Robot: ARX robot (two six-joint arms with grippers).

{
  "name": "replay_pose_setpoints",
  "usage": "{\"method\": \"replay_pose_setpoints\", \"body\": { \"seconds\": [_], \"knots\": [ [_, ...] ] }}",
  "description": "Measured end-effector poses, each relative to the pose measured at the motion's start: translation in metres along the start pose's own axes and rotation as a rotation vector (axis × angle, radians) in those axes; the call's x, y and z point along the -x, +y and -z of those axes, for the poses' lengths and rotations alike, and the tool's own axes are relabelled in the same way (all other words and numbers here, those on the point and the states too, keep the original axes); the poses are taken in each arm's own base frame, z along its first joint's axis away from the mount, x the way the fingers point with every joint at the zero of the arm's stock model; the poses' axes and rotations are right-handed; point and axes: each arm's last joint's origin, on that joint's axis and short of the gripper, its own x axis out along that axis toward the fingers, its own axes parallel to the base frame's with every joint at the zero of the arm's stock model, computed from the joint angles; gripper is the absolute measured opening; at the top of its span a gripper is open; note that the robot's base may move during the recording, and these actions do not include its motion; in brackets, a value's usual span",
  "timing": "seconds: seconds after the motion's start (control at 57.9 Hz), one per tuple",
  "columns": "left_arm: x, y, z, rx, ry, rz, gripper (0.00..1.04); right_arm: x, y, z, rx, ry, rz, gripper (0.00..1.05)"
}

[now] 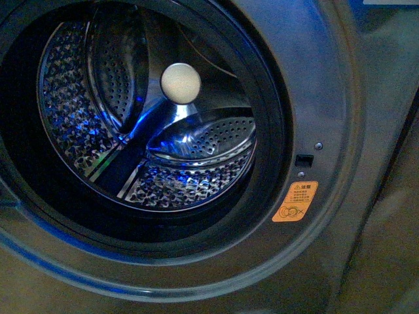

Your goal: Collect clothes from washing machine

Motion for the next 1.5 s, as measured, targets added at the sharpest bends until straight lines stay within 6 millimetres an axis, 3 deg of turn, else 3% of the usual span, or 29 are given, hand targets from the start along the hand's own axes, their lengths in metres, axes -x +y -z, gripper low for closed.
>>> {"method": "replay_pose_setpoints", "body": {
  "seconds": [0.276, 0.397, 0.552, 0.656, 0.811, 0.984, 1.087, 1.26, 1.364, 1.502],
  "knots": [
    [0.000, 0.000, 0.000, 0.000, 0.000, 0.000, 0.98, 0.009, -0.099, -0.013, 0.143, 0.036, 0.185, 0.08],
    [0.000, 0.000, 0.000, 0.000, 0.000, 0.000, 0.98, 0.025, -0.148, -0.011, 0.129, 0.145, 0.276, 0.08],
    [0.000, 0.000, 0.000, 0.000, 0.000, 0.000, 0.98, 0.057, -0.193, 0.019, -0.024, 0.407, 0.339, 0.08],
    [0.000, 0.000, 0.000, 0.000, 0.000, 0.000, 0.98, 0.091, -0.212, 0.059, -0.193, 0.611, 0.365, 0.08],
    [0.000, 0.000, 0.000, 0.000, 0.000, 0.000, 0.98, 0.148, -0.221, 0.112, -0.417, 0.845, 0.438, 0.08],
    [0.000, 0.000, 0.000, 0.000, 0.000, 0.000, 0.98, 0.210, -0.215, 0.169, -0.616, 1.075, 0.550, 0.08],
    [0.000, 0.000, 0.000, 0.000, 0.000, 0.000, 0.98, 0.237, -0.208, 0.200, -0.714, 1.173, 0.598, 0.26],
    [0.000, 0.000, 0.000, 0.000, 0.000, 0.000, 0.98, 0.244, -0.196, 0.210, -0.802, 1.211, 0.576, 0.55],
    [0.000, 0.000, -0.001, -0.001, -0.002, 0.000, 0.98, 0.237, -0.193, 0.206, -0.881, 1.216, 0.561, 0.74],
    [0.000, 0.000, -0.001, -0.001, -0.002, 0.000, 0.98, 0.219, -0.192, 0.190, -0.857, 1.151, 0.531, 0.98]
  ]
}}
